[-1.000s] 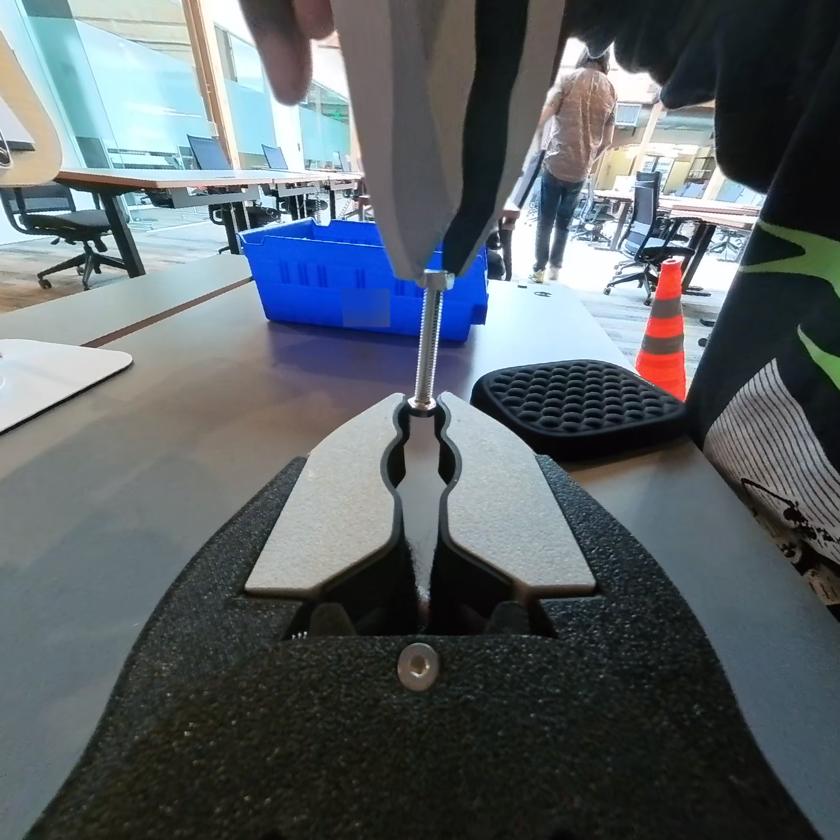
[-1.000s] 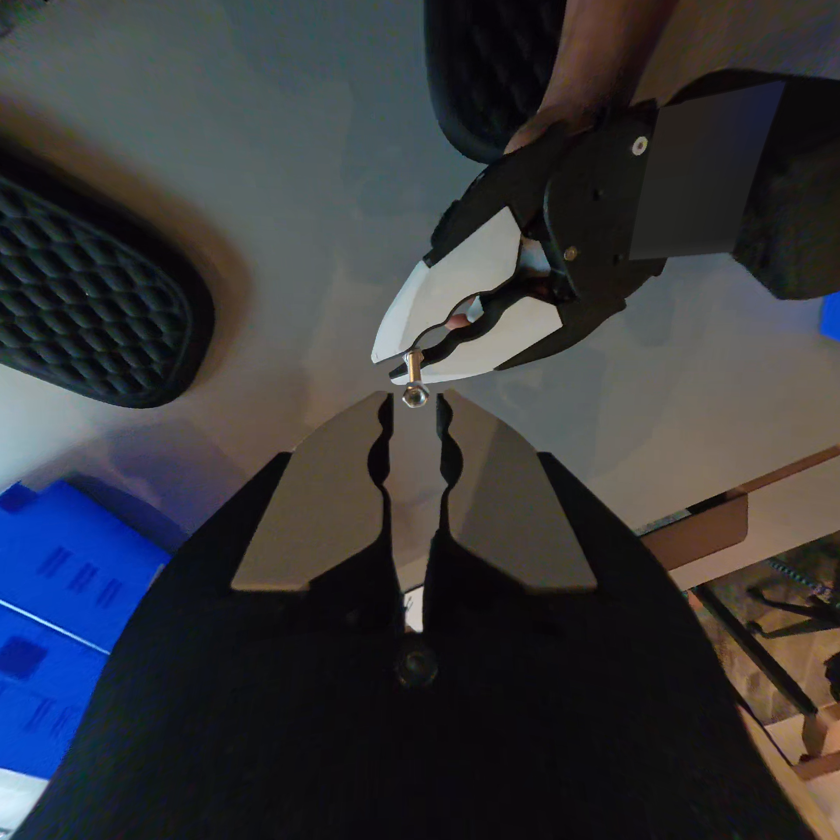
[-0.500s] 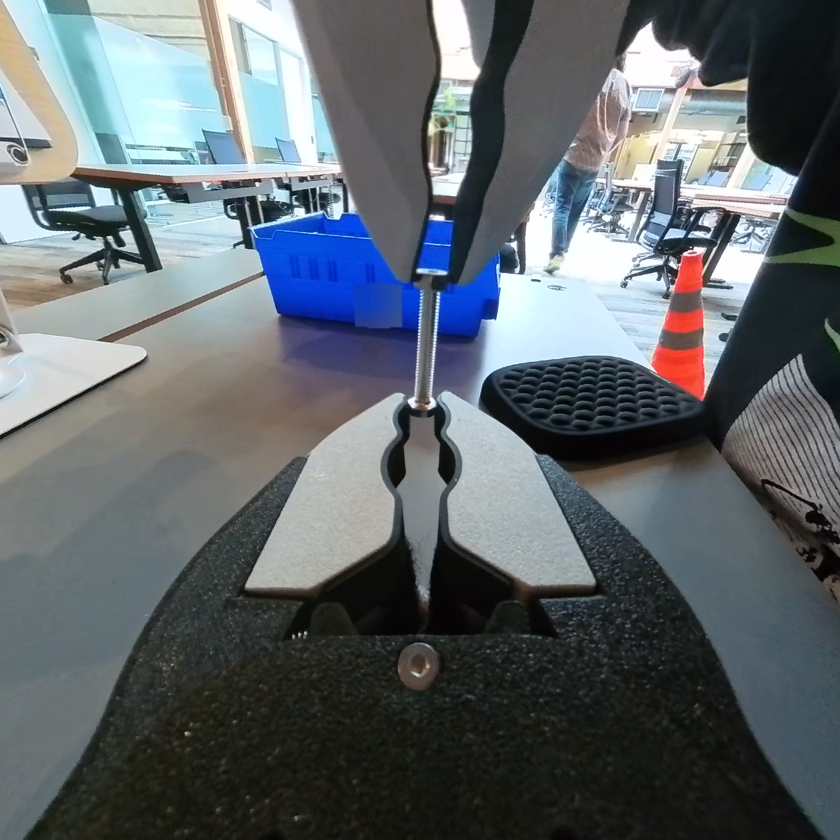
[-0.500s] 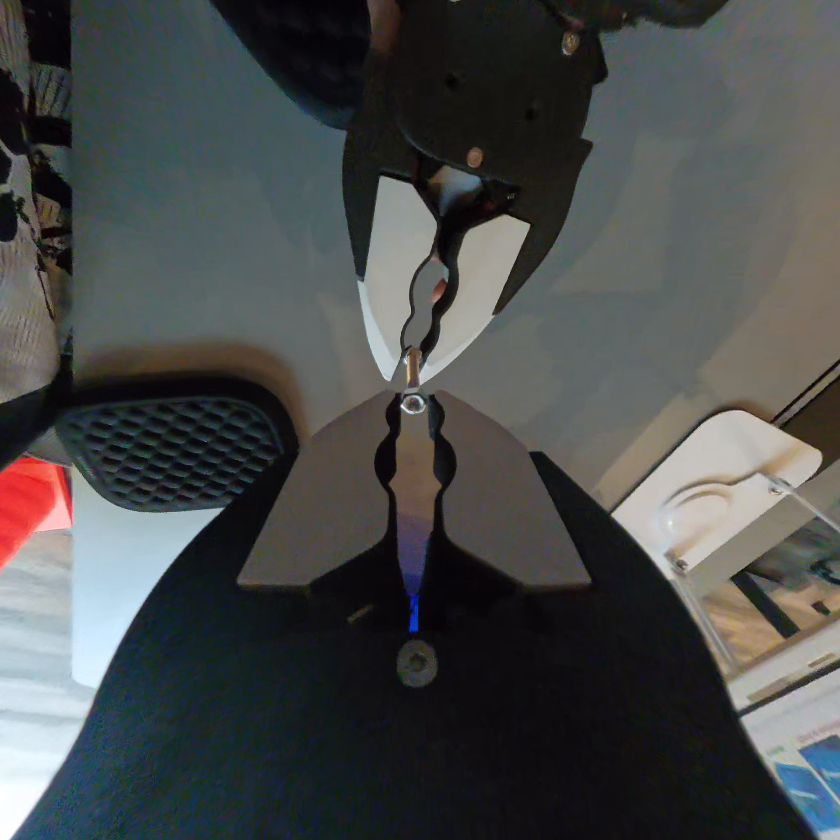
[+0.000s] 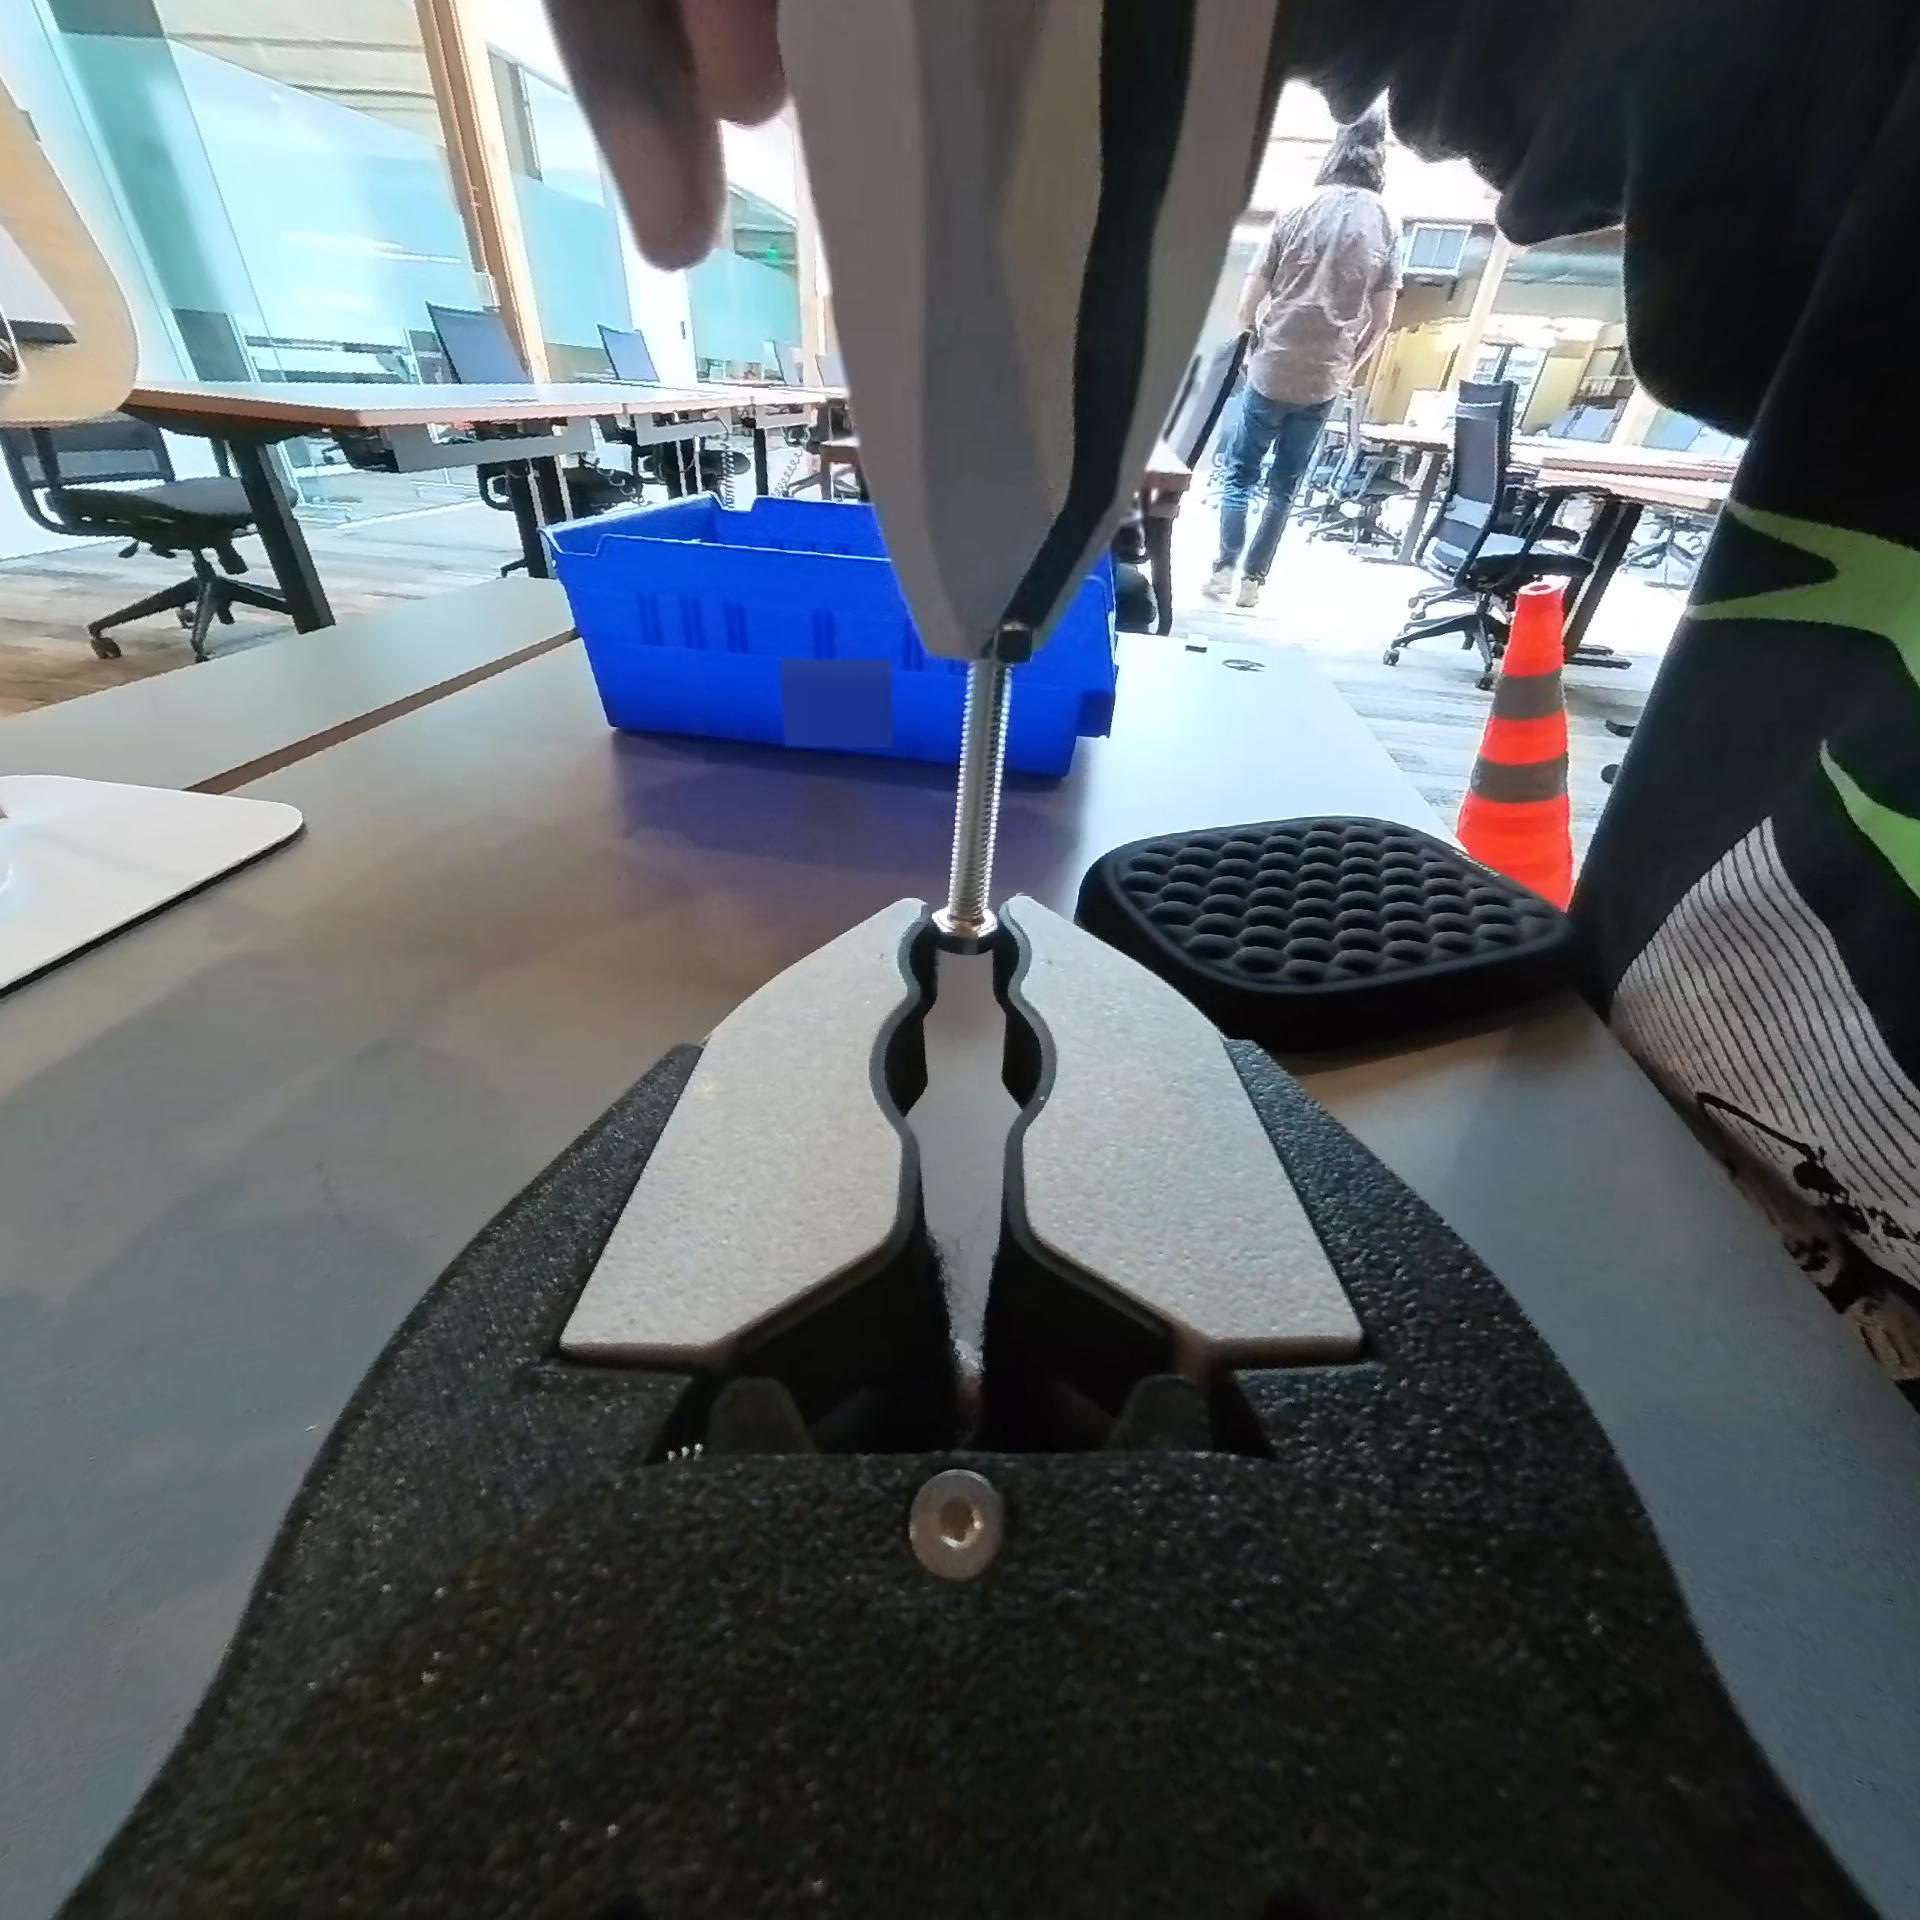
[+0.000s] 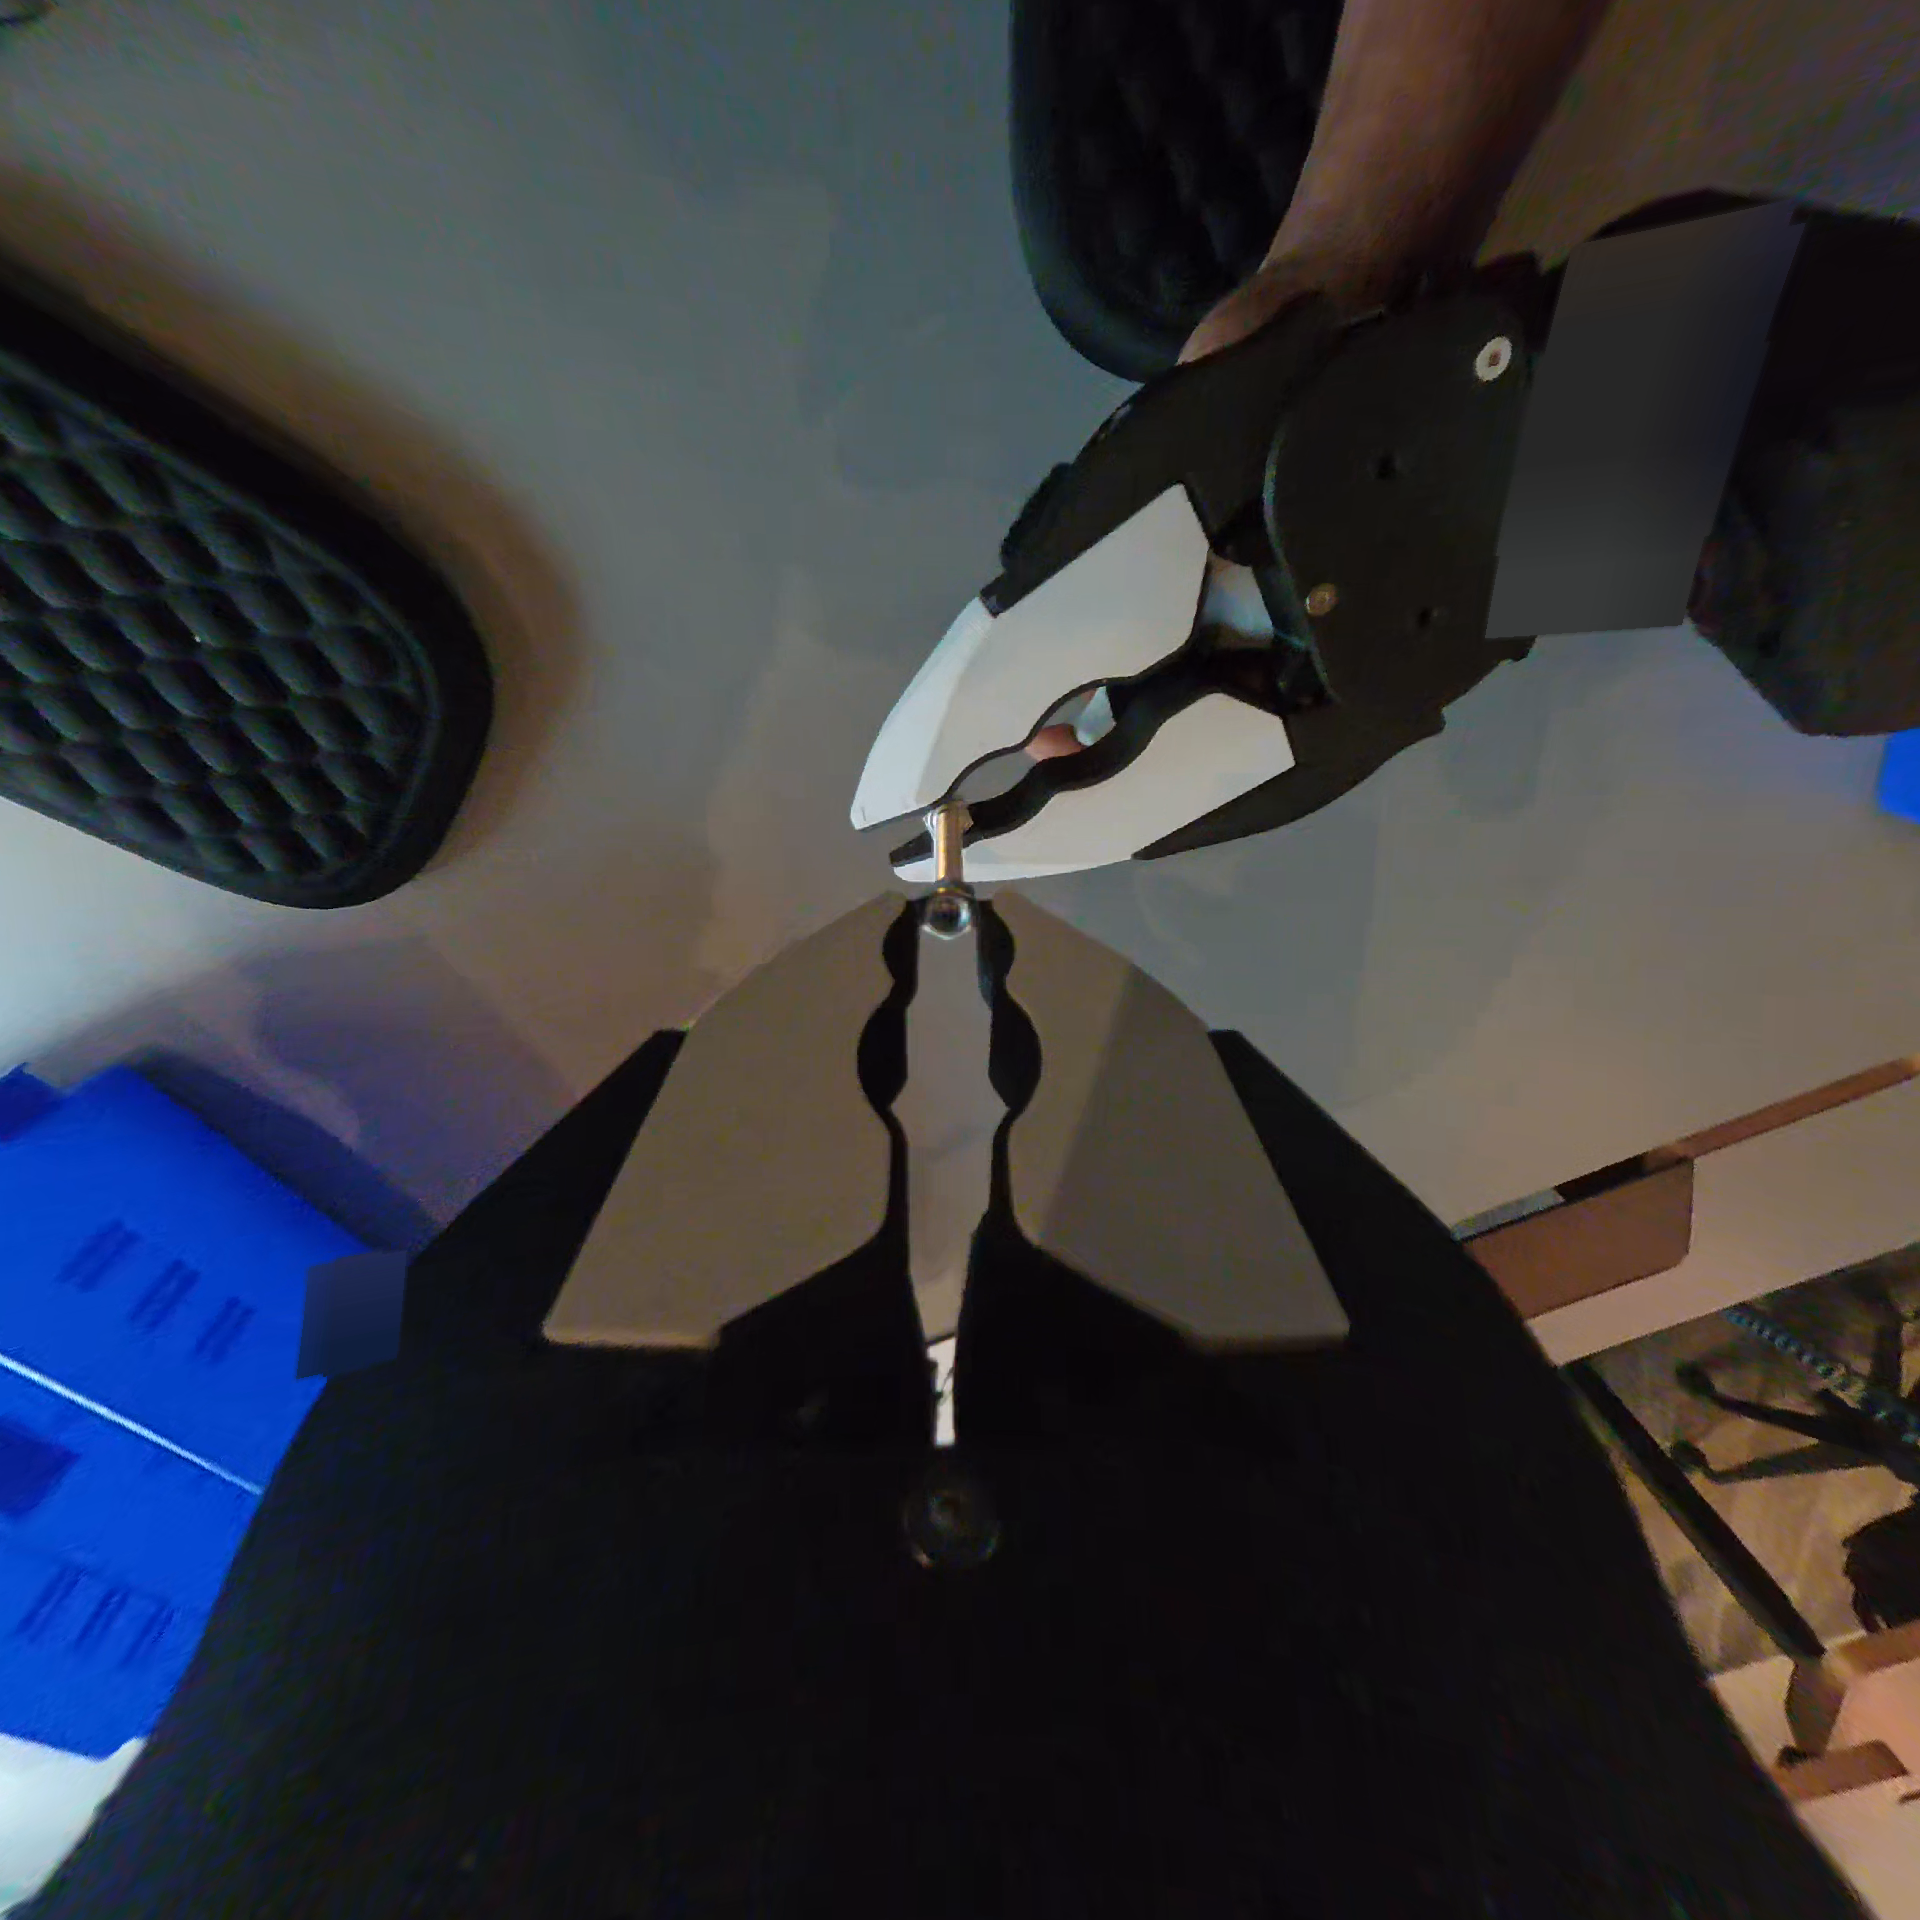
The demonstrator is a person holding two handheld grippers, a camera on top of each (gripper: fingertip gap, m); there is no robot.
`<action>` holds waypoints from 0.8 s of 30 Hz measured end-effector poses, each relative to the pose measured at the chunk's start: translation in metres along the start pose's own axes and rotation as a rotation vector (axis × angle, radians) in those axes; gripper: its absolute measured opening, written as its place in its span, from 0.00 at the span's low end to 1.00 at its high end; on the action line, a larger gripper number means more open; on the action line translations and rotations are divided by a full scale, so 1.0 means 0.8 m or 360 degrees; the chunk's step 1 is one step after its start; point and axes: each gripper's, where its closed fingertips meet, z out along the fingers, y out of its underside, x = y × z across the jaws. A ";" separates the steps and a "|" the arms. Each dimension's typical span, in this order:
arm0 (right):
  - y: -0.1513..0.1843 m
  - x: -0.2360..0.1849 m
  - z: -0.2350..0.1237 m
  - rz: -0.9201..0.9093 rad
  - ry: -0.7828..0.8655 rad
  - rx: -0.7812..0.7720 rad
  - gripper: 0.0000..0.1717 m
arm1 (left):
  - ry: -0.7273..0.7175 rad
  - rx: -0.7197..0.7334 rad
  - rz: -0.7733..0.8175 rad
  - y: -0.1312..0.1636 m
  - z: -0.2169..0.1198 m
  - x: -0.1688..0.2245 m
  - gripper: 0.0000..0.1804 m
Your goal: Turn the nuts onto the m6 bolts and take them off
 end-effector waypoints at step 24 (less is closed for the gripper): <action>-0.002 -0.007 0.000 0.0048 -0.0043 0.0017 0.19 | 0.0009 -0.0004 0.0005 0.000 0.000 0.001 0.05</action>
